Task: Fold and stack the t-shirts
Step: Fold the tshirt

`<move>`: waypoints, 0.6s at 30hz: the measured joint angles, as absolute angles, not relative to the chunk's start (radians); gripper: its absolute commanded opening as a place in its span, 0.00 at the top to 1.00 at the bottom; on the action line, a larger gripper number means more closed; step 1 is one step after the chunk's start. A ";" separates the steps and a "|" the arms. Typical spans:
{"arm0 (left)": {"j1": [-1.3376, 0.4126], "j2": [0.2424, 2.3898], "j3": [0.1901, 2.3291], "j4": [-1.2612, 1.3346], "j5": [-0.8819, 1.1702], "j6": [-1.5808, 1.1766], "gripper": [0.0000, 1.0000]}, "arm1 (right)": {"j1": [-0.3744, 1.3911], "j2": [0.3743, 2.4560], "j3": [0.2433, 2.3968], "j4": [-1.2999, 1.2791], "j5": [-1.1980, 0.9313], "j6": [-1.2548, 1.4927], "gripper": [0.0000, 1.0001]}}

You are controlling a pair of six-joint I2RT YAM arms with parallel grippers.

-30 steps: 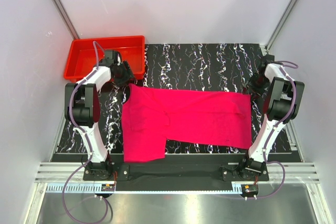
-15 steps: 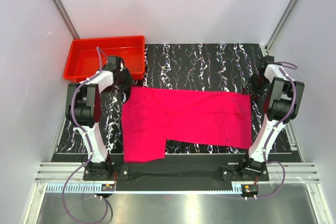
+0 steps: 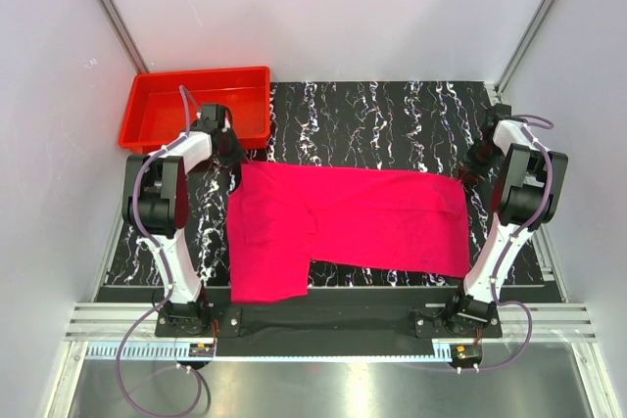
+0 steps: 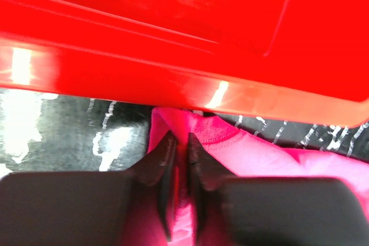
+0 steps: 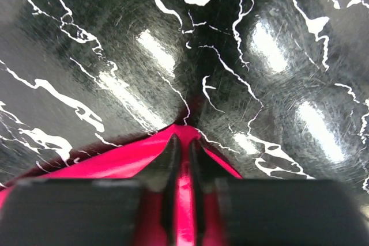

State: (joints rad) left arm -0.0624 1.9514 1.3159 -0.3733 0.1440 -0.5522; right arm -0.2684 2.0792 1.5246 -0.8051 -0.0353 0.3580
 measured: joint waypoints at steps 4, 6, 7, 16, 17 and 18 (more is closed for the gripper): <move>-0.061 1.951 1.316 -0.377 0.102 -0.559 0.96 | -0.268 2.079 1.531 -0.805 -0.023 0.360 1.00; -0.058 1.948 1.316 -0.381 0.084 -0.561 0.99 | -0.268 2.080 1.544 -0.804 -0.010 0.360 1.00; -0.056 1.945 1.316 -0.382 0.073 -0.563 1.00 | -0.268 2.080 1.553 -0.801 -0.004 0.360 1.00; -0.043 1.935 1.329 -0.380 0.034 -0.581 0.94 | -0.261 2.124 1.628 -0.725 -0.011 0.360 1.00; -0.043 1.935 1.332 -0.378 0.029 -0.582 0.91 | -0.261 2.143 1.648 -0.728 -0.018 0.361 1.00; -0.043 1.935 1.335 -0.377 0.025 -0.582 0.89 | -0.260 2.161 1.666 -0.730 -0.023 0.361 1.00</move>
